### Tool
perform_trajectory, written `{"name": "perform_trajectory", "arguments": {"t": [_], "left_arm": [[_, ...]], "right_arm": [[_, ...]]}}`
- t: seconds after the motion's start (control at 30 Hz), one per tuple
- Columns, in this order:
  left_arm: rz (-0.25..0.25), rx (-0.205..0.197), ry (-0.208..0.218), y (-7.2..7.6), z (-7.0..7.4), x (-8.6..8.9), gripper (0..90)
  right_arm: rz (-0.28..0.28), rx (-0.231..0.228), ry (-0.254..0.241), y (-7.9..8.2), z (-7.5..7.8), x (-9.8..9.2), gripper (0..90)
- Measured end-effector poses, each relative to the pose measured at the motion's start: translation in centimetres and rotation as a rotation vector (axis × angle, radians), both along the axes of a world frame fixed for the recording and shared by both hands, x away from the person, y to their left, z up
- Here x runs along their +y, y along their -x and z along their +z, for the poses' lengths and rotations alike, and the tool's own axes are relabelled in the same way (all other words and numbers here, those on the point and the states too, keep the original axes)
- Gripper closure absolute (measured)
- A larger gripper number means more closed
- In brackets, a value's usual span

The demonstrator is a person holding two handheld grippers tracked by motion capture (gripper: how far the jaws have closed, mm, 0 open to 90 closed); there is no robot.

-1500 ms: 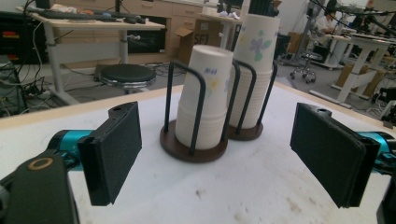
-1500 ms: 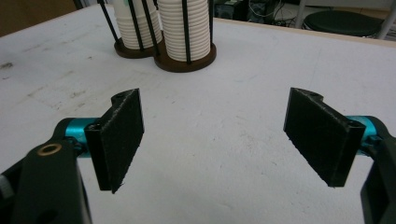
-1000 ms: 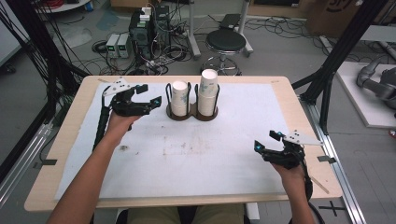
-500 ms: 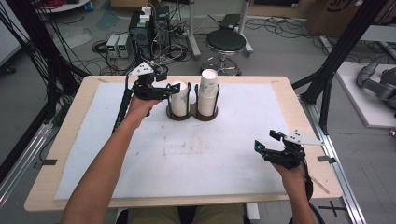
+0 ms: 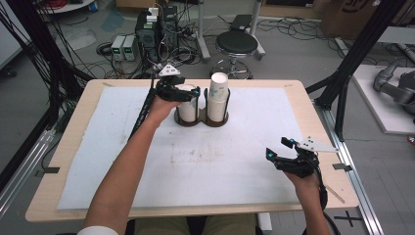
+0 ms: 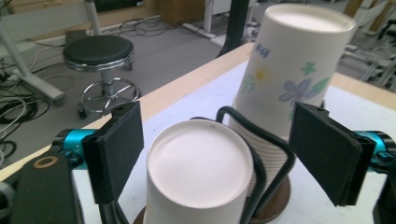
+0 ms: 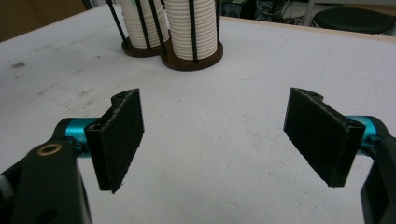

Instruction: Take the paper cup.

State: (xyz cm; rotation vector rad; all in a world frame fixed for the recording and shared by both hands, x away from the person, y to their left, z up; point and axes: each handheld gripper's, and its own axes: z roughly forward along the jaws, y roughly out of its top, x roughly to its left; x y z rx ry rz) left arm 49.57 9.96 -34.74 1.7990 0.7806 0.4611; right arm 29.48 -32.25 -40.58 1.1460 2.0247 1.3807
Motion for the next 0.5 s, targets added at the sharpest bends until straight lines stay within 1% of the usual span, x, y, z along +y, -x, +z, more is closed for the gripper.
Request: {"name": "perform_trajectory", "arguments": {"t": [0.03, 0.07, 0.1, 0.13, 0.2, 0.23, 0.33, 0.37, 0.4, 0.47, 0.5], "left_arm": [[0.006, 0.007, -0.002, -0.11, -0.17, -0.03, 19.5], [0.019, 0.024, -0.013, -0.36, -0.47, 0.08, 19.5], [0.019, 0.024, -0.013, -0.36, -0.47, 0.08, 19.5], [0.029, 0.035, -0.019, -0.54, -0.63, 0.26, 19.5], [0.033, 0.037, -0.022, -0.59, -0.67, 0.34, 19.6], [0.034, 0.041, -0.023, -0.63, -0.7, 0.37, 19.7], [0.028, 0.043, -0.028, -0.63, -0.75, 0.33, 24.7], [0.026, 0.044, -0.032, -0.65, -0.77, 0.33, 24.7], [0.025, 0.048, -0.036, -0.68, -0.82, 0.35, 27.9], [0.022, 0.06, -0.038, -0.74, -0.96, 0.3, 28.3], [0.018, 0.063, -0.043, -0.76, -1.05, 0.31, 30.0]], "right_arm": [[-0.003, 0.005, -0.001, 0.02, 0.0, -0.02, 20.7], [-0.002, 0.005, -0.001, 0.01, -0.02, -0.04, 20.7], [-0.001, 0.005, -0.002, 0.04, -0.02, -0.04, 20.7], [0.0, 0.0, 0.0, 0.03, -0.02, -0.08, 20.7], [-0.001, 0.004, -0.003, 0.08, -0.01, -0.07, 20.7], [-0.003, 0.007, -0.006, 0.11, -0.01, -0.08, 20.7], [-0.002, 0.009, -0.004, 0.11, -0.03, -0.13, 20.7], [-0.002, 0.009, -0.004, 0.11, -0.03, -0.13, 20.7], [-0.003, 0.006, -0.005, 0.11, -0.03, -0.1, 20.7], [-0.001, 0.007, -0.005, 0.12, 0.0, -0.1, 20.7], [-0.001, 0.003, -0.003, 0.11, -0.03, -0.11, 20.7]]}}
